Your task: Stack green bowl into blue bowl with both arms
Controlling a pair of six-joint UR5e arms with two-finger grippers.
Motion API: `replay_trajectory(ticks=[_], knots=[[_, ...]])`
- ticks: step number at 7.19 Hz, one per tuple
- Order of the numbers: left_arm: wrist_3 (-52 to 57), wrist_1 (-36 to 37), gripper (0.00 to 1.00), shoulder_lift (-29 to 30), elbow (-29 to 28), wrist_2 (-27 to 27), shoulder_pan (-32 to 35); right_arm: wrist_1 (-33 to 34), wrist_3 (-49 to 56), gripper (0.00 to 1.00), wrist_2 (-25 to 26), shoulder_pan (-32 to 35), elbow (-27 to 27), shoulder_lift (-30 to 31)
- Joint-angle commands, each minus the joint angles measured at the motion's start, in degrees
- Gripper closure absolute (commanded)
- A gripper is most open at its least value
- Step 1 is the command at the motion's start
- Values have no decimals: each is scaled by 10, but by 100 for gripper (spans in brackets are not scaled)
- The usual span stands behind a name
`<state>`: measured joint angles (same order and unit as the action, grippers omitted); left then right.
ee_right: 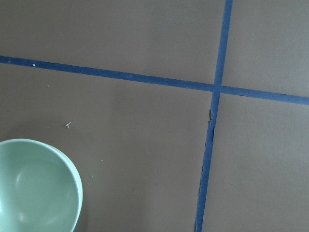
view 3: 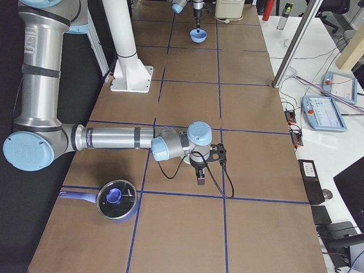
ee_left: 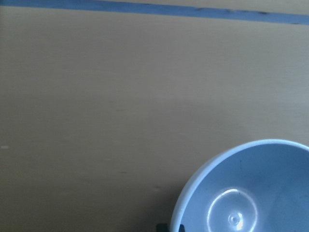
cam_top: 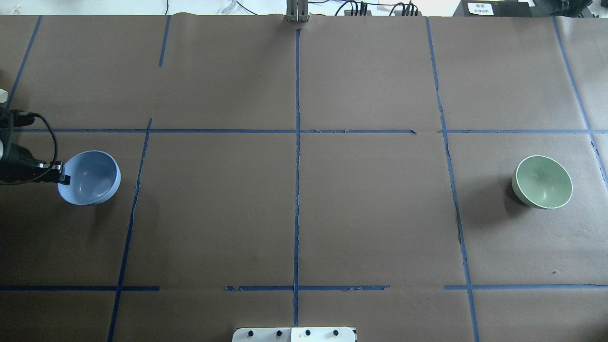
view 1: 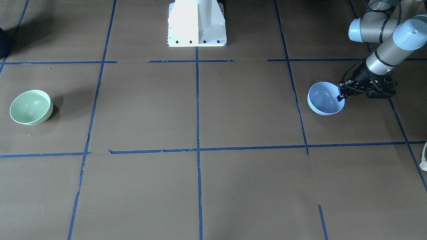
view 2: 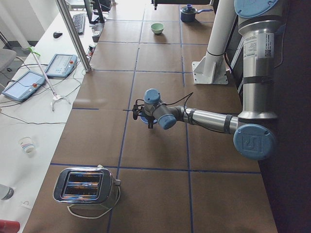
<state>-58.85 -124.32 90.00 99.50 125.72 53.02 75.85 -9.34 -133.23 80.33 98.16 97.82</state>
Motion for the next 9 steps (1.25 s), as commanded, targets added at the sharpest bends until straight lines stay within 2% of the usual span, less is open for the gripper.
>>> replay_trajectory(ticks=[1,3,5,6,9], knots=[[-116,98,100,150,10,-6,-46,-1,0,0,0,0,0,0],[-208,222,100,315,-17,-124,-170,-1,-1,0,-1,0,0,-1],[-251,233,100,421,-103,-174,-222,-1,-1,0,-1,0,0,-3],[-250,228,100,440,-133,-182,-226,-1,0,0,-1,0,1,-3],[-245,214,100,431,-140,-182,-225,-2,0,0,-1,0,1,-3]])
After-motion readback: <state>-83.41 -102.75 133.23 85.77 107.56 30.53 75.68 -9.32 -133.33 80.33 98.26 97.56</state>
